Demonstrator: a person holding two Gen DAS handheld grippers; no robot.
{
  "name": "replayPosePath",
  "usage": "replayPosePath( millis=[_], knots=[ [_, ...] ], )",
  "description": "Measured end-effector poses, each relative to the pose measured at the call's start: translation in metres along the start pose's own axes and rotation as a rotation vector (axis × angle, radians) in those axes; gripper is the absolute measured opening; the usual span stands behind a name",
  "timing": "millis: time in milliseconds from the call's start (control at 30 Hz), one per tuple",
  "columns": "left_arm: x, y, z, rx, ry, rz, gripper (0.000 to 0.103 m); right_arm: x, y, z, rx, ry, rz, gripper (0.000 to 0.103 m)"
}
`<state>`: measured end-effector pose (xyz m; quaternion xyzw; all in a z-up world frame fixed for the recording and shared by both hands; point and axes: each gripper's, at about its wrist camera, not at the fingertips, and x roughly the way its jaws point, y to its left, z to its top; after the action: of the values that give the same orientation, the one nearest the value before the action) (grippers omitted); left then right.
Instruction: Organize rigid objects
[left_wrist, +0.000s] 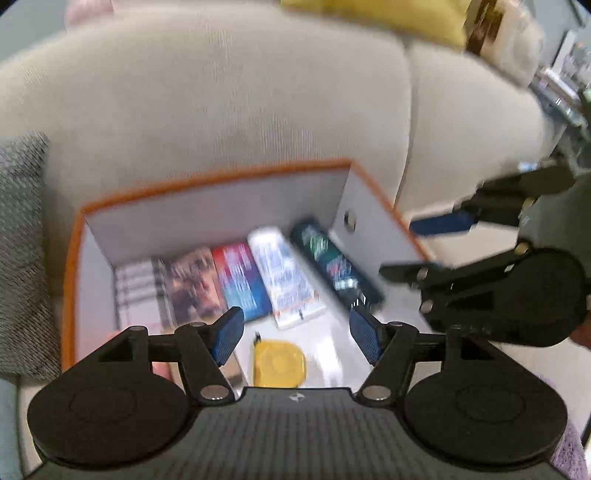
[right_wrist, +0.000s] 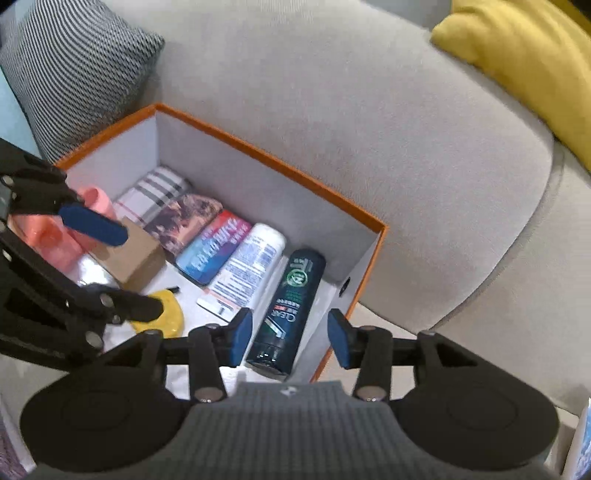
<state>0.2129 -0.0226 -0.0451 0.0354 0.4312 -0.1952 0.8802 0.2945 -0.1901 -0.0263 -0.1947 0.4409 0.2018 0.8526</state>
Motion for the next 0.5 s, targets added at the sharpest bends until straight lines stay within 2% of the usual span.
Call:
replayPosePath(
  millis=[167, 300, 500],
  knots=[
    [-0.05, -0.01, -0.01, 0.039, -0.194, 0.064, 0.077, -0.038, 0.018, 0.006, 0.096, -0.067, 0.027, 0.053],
    [-0.082, -0.017, -0.023, 0.051, -0.32, 0.142, 0.082, -0.07, 0.041, 0.01, 0.16, -0.146, 0.035, 0.059],
    [-0.119, -0.023, -0.045, 0.037, -0.462, 0.256, 0.091, -0.106, 0.064, -0.01, 0.294, -0.273, 0.015, 0.065]
  ],
)
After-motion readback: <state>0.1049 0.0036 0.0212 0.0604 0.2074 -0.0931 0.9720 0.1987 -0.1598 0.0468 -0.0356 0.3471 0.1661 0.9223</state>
